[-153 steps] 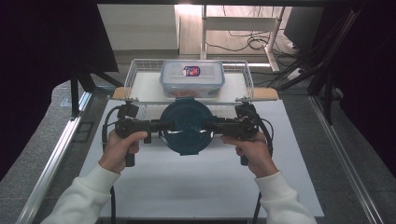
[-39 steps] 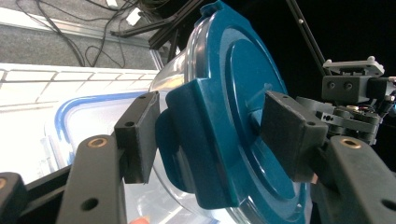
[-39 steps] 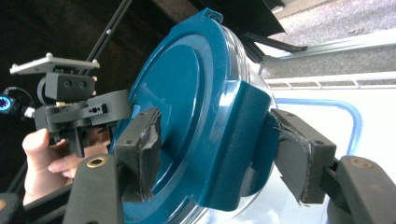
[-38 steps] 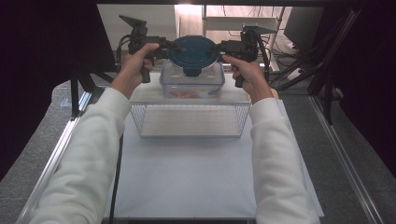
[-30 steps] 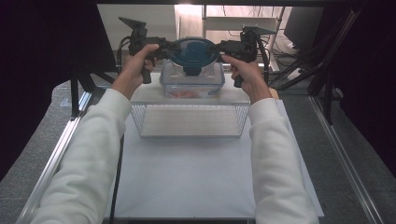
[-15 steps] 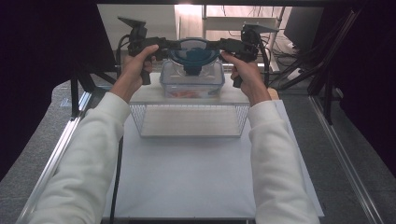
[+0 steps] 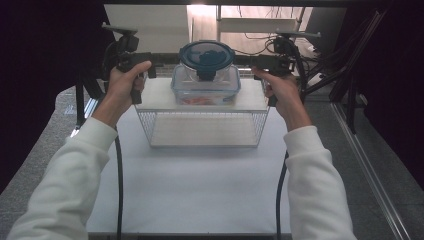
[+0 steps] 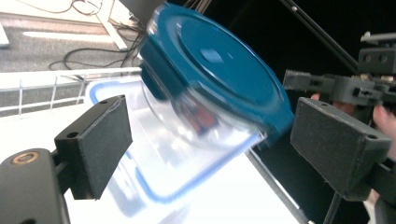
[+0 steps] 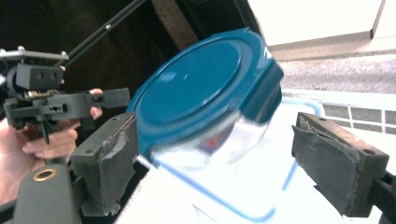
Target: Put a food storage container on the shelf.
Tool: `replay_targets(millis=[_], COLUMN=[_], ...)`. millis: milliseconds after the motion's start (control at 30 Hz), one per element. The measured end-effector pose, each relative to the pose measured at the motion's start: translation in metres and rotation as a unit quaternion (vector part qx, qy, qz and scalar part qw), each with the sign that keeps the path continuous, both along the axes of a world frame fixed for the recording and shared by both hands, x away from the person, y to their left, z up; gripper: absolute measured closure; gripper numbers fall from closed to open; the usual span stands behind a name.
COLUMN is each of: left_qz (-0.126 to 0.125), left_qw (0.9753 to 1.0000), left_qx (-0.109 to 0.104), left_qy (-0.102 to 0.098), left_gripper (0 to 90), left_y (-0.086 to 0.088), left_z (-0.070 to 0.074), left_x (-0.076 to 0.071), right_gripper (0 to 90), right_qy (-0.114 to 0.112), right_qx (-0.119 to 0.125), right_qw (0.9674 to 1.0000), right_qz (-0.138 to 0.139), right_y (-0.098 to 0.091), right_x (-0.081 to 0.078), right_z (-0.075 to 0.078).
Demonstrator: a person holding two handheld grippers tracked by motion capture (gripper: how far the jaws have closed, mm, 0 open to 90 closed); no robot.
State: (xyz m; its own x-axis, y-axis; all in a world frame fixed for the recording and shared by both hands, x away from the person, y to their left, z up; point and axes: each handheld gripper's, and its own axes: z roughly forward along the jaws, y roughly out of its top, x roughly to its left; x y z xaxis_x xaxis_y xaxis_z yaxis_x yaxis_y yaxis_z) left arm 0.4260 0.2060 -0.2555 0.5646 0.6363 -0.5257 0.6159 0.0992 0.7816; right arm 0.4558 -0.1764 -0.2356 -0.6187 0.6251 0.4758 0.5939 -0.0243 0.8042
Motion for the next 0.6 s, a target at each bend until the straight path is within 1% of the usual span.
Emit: replay_targets(millis=[33, 67, 167, 200, 267, 300, 333, 467, 500, 533, 600], left_qz=[-0.002, -0.004, -0.016, -0.018, -0.022, -0.022, -0.023, -0.029, -0.028, -0.028, -0.031], left_qw=[1.0000, 0.9999, 0.9990, 0.9989, 0.9982, 0.9978, 0.9974, 0.9963, 0.9956, 0.9953, 0.9953], left_qx=[0.006, 0.010, 0.034, 0.035, 0.046, 0.052, 0.056, 0.067, 0.073, 0.076, 0.077], left_qy=[-0.007, -0.010, -0.024, -0.025, -0.031, -0.036, -0.038, -0.047, -0.051, -0.053, -0.049], left_gripper=[11.5, 11.6, 11.4, 11.5, 11.4, 11.5, 11.6, 12.0, 12.4, 12.7, 13.3], left_y=[0.000, 0.000, -0.003, -0.004, -0.005, -0.005, -0.006, -0.004, -0.004, -0.004, -0.002], left_z=[-0.001, -0.002, -0.007, -0.008, -0.014, -0.018, -0.022, -0.039, -0.045, -0.050, -0.064], left_x=[-0.007, -0.012, -0.033, -0.038, -0.050, -0.057, -0.063, -0.085, -0.092, -0.096, -0.107], right_gripper=[16.0, 16.4, 16.9, 16.9, 17.3, 17.4, 17.9, 18.4, 18.7, 18.9, 19.3], right_qy=[-0.007, -0.010, -0.021, -0.025, -0.033, -0.037, -0.044, -0.059, -0.061, -0.065, -0.071], right_qx=[-0.004, -0.006, -0.014, -0.021, -0.028, -0.030, -0.036, -0.045, -0.050, -0.060, -0.072], right_qw=[1.0000, 0.9999, 0.9996, 0.9994, 0.9990, 0.9988, 0.9983, 0.9971, 0.9967, 0.9959, 0.9948], right_qz=[0.002, 0.006, 0.010, 0.010, 0.009, 0.010, 0.010, 0.016, 0.017, 0.015, 0.014], right_y=[-0.003, -0.005, -0.011, -0.014, -0.018, -0.020, -0.023, -0.034, -0.037, -0.039, -0.043], right_x=[-0.006, -0.012, -0.027, -0.034, -0.046, -0.050, -0.058, -0.078, -0.083, -0.089, -0.097], right_z=[-0.001, -0.001, -0.006, -0.009, -0.014, -0.016, -0.020, -0.038, -0.043, -0.051, -0.062])
